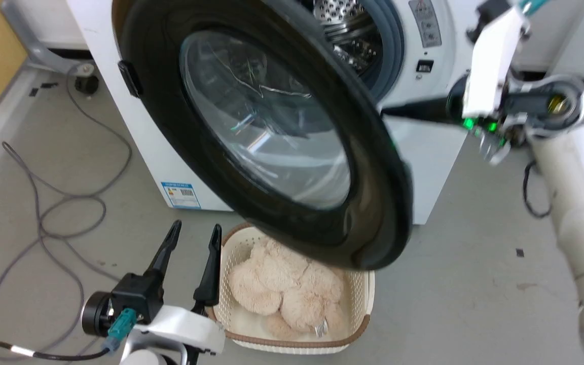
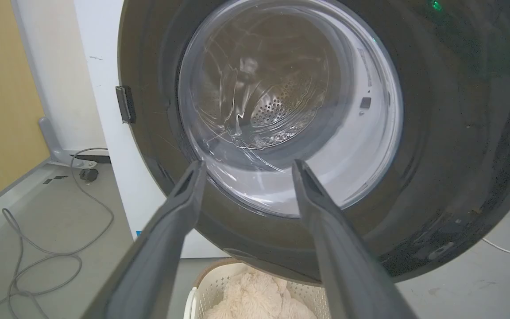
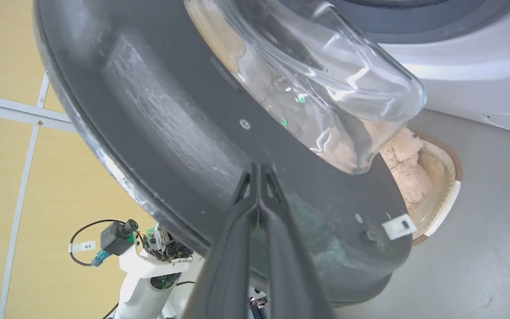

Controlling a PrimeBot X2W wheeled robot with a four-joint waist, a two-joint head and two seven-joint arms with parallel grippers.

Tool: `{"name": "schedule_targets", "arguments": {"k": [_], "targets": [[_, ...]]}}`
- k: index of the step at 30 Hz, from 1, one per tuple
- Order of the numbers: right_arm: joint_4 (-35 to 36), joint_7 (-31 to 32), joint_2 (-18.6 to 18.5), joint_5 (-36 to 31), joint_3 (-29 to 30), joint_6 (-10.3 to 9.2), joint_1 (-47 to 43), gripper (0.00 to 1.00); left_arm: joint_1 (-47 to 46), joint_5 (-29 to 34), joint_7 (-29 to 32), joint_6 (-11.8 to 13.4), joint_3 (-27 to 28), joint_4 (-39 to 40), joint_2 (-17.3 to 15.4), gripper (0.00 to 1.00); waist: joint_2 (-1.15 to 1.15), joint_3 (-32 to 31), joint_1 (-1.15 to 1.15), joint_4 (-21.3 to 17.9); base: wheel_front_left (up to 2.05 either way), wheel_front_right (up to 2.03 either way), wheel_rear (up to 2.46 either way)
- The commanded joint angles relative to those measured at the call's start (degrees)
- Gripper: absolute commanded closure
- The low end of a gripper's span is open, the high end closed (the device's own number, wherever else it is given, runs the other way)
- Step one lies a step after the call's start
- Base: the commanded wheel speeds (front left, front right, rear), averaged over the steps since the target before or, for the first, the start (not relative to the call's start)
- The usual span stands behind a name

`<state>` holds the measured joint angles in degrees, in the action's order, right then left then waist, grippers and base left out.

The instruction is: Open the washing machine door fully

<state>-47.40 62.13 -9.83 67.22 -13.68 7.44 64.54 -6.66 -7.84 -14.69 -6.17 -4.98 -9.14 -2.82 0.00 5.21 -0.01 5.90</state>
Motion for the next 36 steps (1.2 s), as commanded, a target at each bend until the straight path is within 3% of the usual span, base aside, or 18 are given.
{"name": "schedule_targets", "arguments": {"k": [1, 24, 36], "targets": [[1.1, 1.2, 1.3, 0.5, 0.0, 0.05, -3.9, 1.0, 1.1, 0.4, -0.3, 0.1, 0.1, -0.3, -0.1, 0.0, 0.0, -1.3, 0.01, 0.2, 0.0, 0.0, 0.0], [21.8, 12.3, 6.4, 3.2, 1.8, 0.05, -21.8, 1.0, 4.3, 1.0, -0.3, 0.4, 0.5, -2.5, -0.5, 0.0, 0.0, -4.7, 0.01, 0.4, 0.0, 0.0, 0.0], [29.0, 10.9, 6.9, 10.6, -4.6, 0.05, -25.9, 1.0, 4.0, 0.9, -0.3, 0.5, 0.8, -3.3, -0.8, 0.0, 0.0, -4.3, 0.01, 1.2, 0.0, 0.0, 0.0]]}}
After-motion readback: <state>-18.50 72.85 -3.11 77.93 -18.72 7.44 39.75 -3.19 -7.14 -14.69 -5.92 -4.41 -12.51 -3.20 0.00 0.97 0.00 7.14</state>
